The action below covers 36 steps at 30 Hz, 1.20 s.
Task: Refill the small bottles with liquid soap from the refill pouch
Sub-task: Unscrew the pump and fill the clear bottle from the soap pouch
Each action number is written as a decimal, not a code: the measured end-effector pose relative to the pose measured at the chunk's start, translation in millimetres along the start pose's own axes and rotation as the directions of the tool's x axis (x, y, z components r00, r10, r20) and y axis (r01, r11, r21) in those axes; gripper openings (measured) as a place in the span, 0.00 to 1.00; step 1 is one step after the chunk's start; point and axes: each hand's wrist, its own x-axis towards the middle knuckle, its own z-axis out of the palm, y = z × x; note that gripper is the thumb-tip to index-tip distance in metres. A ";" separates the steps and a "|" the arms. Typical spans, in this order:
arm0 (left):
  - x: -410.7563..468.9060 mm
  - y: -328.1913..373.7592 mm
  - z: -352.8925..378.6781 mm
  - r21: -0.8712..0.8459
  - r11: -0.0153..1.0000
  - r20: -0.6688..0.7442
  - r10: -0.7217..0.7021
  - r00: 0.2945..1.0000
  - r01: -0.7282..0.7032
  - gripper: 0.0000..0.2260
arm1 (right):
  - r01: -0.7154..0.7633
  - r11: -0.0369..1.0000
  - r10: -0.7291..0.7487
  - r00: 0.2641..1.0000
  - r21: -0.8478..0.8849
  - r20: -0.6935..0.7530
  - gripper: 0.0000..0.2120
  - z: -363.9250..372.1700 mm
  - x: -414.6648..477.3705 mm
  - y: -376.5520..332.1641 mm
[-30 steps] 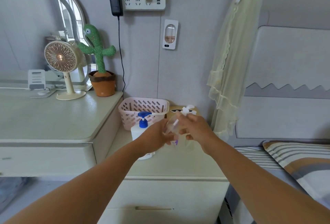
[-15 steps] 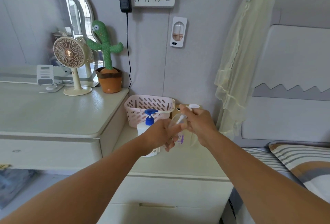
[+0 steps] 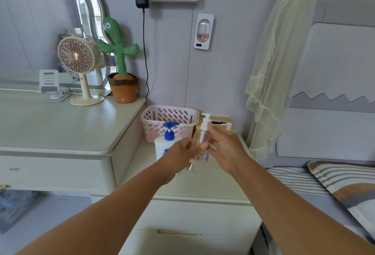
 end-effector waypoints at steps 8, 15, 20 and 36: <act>3.3 2.2 -2.7 0.070 0.997 -0.070 -0.020 0.997 0.025 0.16 | 0.029 0.991 -0.032 0.999 -0.133 -0.024 0.13 -0.7 -1.2 2.9; 6.6 1.4 -2.2 0.226 0.973 -0.108 -0.024 0.994 0.048 0.12 | 0.074 0.971 -0.087 0.995 -0.226 -0.046 0.13 5.2 0.3 4.8; 6.5 -1.2 -3.4 0.291 0.956 -0.137 0.000 0.991 0.040 0.12 | 0.088 0.959 -0.110 0.992 -0.270 -0.065 0.18 8.3 1.5 7.8; 15.5 -11.5 -9.6 0.491 0.862 -0.141 -0.060 0.988 0.122 0.19 | 0.130 0.913 -0.183 0.977 -0.388 -0.105 0.10 7.9 3.5 12.2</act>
